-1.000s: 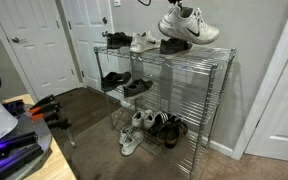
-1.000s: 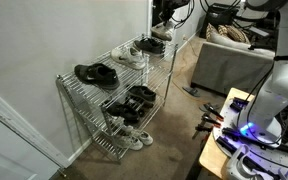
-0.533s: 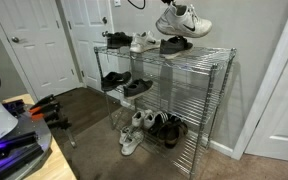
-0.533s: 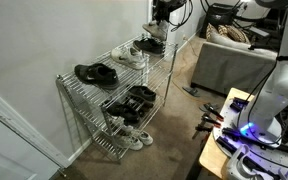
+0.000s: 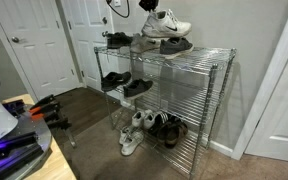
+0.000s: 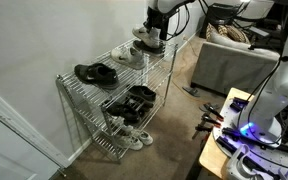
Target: Put the white shoe next to the other on the left
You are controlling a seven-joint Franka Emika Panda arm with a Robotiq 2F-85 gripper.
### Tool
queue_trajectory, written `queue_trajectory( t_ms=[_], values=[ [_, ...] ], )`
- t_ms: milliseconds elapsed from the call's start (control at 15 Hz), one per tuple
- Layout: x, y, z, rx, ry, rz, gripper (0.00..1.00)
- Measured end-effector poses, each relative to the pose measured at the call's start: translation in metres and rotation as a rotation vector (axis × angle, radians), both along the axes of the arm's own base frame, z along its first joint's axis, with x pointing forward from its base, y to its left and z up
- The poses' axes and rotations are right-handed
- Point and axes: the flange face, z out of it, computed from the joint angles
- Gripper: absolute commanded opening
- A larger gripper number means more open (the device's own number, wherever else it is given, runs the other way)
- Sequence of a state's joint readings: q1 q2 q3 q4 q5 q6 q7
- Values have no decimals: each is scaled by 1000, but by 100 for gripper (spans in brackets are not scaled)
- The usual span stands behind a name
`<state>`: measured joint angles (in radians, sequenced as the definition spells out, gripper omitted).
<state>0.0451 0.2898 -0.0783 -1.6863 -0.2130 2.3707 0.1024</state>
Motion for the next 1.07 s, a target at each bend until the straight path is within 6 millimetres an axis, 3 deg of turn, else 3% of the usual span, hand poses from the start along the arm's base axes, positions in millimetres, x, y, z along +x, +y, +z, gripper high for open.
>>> queue_trajectory(
  t_ms=[267, 733, 1067],
  values=[
    [-10, 20, -15, 7, 33, 39, 1],
    [-33, 46, -69, 12, 136, 163, 1],
    [-37, 59, -78, 9, 98, 220, 1]
  ],
)
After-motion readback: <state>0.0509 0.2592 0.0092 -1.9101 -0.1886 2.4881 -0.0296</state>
